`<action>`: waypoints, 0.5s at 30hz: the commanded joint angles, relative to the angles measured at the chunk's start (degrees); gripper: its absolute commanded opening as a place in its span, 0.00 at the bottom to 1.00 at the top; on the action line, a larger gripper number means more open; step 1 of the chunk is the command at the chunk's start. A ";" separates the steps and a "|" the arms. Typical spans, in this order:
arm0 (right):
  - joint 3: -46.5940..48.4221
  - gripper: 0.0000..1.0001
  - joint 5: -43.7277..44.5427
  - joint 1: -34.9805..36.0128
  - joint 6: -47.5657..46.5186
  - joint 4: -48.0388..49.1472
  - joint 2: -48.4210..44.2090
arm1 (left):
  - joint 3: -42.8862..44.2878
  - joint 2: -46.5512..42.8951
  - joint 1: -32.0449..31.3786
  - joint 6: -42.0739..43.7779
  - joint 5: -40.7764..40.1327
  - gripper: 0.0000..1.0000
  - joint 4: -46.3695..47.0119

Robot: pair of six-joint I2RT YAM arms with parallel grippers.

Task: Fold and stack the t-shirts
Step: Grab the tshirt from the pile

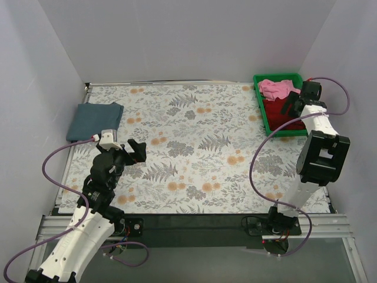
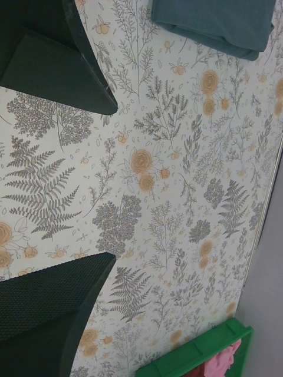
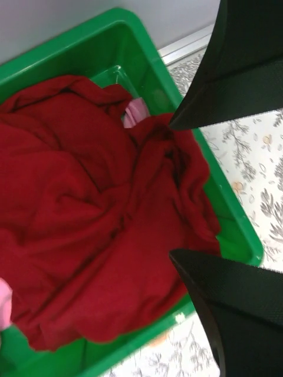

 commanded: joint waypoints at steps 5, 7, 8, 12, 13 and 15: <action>2.95 0.61 -9.52 -1.92 -5.28 3.24 5.67 | -0.90 0.53 -0.23 1.62 -0.15 0.98 1.40; 2.24 0.50 -12.77 -1.92 -5.63 3.24 5.67 | -0.90 0.62 -0.32 1.79 -0.07 0.98 1.49; 1.80 0.45 -13.48 -1.92 -5.64 3.32 5.32 | -0.99 0.62 -0.23 1.79 0.02 0.98 1.49; 0.74 0.06 -15.85 -1.83 -5.90 3.24 2.95 | -1.08 0.27 -0.32 1.97 0.11 0.98 1.49; 0.31 0.01 -15.95 -1.83 -5.73 3.32 1.99 | -0.99 0.18 -0.32 1.97 0.11 0.98 1.49; 0.13 0.01 -15.77 -1.75 -5.46 3.33 -1.26 | -1.08 0.00 -0.32 1.88 0.02 0.98 1.58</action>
